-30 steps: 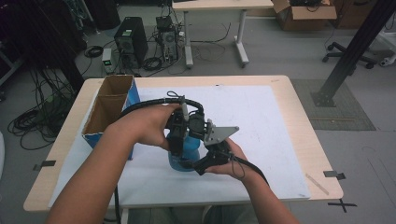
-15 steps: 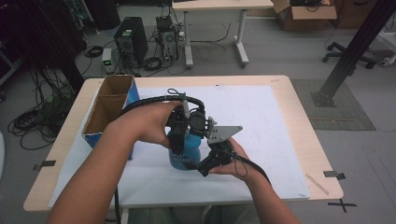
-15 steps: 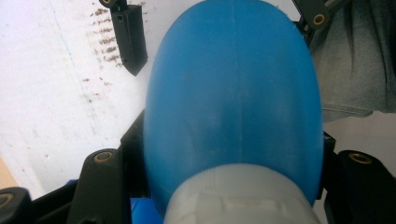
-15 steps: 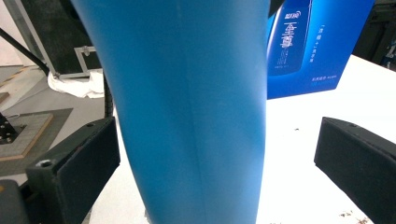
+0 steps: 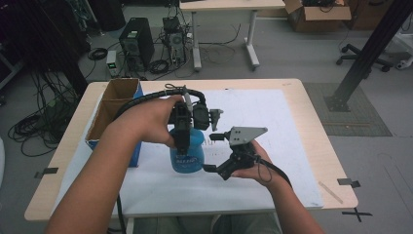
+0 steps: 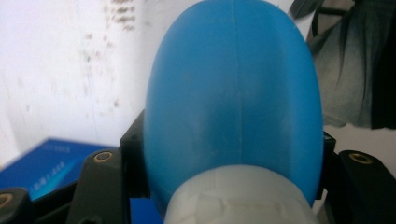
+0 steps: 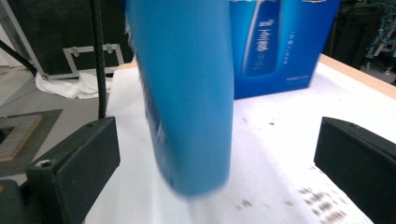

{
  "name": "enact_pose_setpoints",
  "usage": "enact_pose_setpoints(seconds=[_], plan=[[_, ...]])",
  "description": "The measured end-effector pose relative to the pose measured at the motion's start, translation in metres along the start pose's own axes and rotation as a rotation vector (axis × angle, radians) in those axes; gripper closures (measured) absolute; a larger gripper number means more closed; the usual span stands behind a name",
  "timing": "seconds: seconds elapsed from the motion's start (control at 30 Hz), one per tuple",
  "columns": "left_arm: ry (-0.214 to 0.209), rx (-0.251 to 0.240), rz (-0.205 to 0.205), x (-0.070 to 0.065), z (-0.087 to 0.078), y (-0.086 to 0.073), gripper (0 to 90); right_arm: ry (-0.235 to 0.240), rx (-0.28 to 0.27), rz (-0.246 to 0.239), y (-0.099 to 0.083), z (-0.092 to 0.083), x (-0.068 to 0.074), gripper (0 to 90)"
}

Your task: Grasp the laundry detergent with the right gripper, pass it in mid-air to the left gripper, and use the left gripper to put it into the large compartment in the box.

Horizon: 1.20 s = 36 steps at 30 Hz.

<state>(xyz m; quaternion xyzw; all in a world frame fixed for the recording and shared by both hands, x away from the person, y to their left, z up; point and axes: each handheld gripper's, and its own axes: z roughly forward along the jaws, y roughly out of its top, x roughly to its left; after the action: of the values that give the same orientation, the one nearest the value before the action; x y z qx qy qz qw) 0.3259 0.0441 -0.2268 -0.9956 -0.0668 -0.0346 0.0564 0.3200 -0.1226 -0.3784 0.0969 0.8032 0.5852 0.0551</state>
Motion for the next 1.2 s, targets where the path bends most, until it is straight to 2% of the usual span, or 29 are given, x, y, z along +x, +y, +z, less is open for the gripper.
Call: enact_pose_setpoints(seconds=[0.07,0.1,0.13,0.17,0.2,0.23,0.27,0.3,0.33,0.37,0.4,0.43,0.47,0.5,0.6,0.67,0.7,0.73,0.77,0.8,0.87,0.9,0.97,1.0,1.03,1.07,1.1,1.17,1.2], plan=[[-0.009,0.002,-0.080,0.007,-0.006,-0.006,39.2,-0.013,0.007,-0.002,0.000,-0.008,-0.002,0.2],[-0.009,0.002,-0.080,0.007,-0.006,-0.006,39.2,-0.013,0.007,-0.002,0.000,-0.008,-0.002,0.2],[-0.010,-0.005,-0.140,0.011,-0.009,-0.010,39.2,-0.028,0.017,-0.008,0.000,-0.018,-0.006,0.3],[-0.010,-0.005,-0.140,0.011,-0.009,-0.010,39.2,-0.028,0.017,-0.008,0.000,-0.018,-0.006,0.3],[-0.010,0.001,-0.178,0.014,-0.012,-0.012,39.2,-0.031,0.020,-0.009,0.000,-0.021,-0.007,0.3],[-0.011,0.001,-0.243,0.018,-0.016,-0.015,39.2,-0.041,0.027,-0.011,0.001,-0.030,-0.010,0.3],[-0.008,0.000,-0.274,0.020,-0.018,-0.017,39.2,-0.045,0.030,-0.010,0.002,-0.033,-0.010,0.2],[-0.004,0.000,-0.305,0.023,-0.020,-0.019,39.2,-0.050,0.037,-0.013,0.002,-0.036,-0.011,0.3],[-0.004,0.000,-0.305,0.023,-0.020,-0.019,39.2,-0.050,0.037,-0.013,0.002,-0.036,-0.011,0.3],[0.000,-0.001,-0.364,0.028,-0.025,-0.024,39.2,-0.061,0.047,-0.018,0.004,-0.044,-0.014,0.3],[0.000,-0.001,-0.364,0.028,-0.025,-0.024,39.2,-0.061,0.047,-0.018,0.004,-0.044,-0.014,0.3],[0.001,-0.006,-0.404,0.031,-0.029,-0.027,39.2,-0.063,0.051,-0.020,0.005,-0.047,-0.014,0.3],[-0.004,-0.013,-0.472,0.036,-0.033,-0.032,39.1,-0.072,0.060,-0.027,0.007,-0.054,-0.016,0.2],[-0.004,-0.013,-0.472,0.036,-0.033,-0.032,39.1,-0.072,0.060,-0.027,0.007,-0.054,-0.016,0.2],[-0.018,-0.019,-0.582,0.045,-0.043,-0.041,39.1,-0.078,0.077,-0.035,0.009,-0.062,-0.019,0.3],[-0.028,-0.035,-0.670,0.051,-0.052,-0.049,39.1,-0.083,0.095,-0.036,0.009,-0.066,-0.022,0.4],[-0.028,-0.035,-0.670,0.051,-0.052,-0.049,39.1,-0.083,0.095,-0.036,0.009,-0.066,-0.022,0.4],[-0.035,-0.036,-0.721,0.055,-0.057,-0.055,39.1,-0.090,0.115,-0.034,0.009,-0.071,-0.026,0.4],[-0.035,-0.036,-0.721,0.055,-0.057,-0.055,39.1,-0.090,0.115,-0.034,0.009,-0.071,-0.026,0.4],[-0.039,-0.038,-0.756,0.058,-0.061,-0.059,39.1,-0.090,0.133,-0.034,0.010,-0.074,-0.028,0.5],[-0.043,-0.037,-0.798,0.062,-0.065,-0.065,39.1,-0.092,0.142,-0.034,0.010,-0.076,-0.029,0.5],[-0.053,-0.022,-0.842,0.067,-0.071,-0.072,39.1,-0.098,0.171,-0.036,0.011,-0.080,-0.031,0.5],[-0.052,-0.013,-0.884,0.072,-0.076,-0.079,39.1,-0.102,0.187,-0.040,0.012,-0.083,-0.033,0.6],[-0.051,-0.009,-0.903,0.074,-0.078,-0.083,39.0,-0.104,0.194,-0.041,0.012,-0.085,-0.033,0.6],[-0.051,-0.009,-0.903,0.074,-0.078,-0.083,39.0,-0.104,0.194,-0.041,0.012,-0.085,-0.033,0.6],[-0.049,-0.012,-0.927,0.078,-0.085,-0.090,39.0,-0.109,0.203,-0.046,0.013,-0.090,-0.035,0.6],[-0.049,-0.012,-0.927,0.078,-0.085,-0.090,39.0,-0.109,0.203,-0.046,0.013,-0.090,-0.035,0.6],[-0.050,-0.038,-0.975,0.083,-0.097,-0.103,39.0,-0.112,0.210,-0.048,0.014,-0.095,-0.037,0.6],[-0.050,-0.038,-0.975,0.083,-0.097,-0.103,39.0,-0.113,0.214,-0.049,0.014,-0.096,-0.037,0.6]])
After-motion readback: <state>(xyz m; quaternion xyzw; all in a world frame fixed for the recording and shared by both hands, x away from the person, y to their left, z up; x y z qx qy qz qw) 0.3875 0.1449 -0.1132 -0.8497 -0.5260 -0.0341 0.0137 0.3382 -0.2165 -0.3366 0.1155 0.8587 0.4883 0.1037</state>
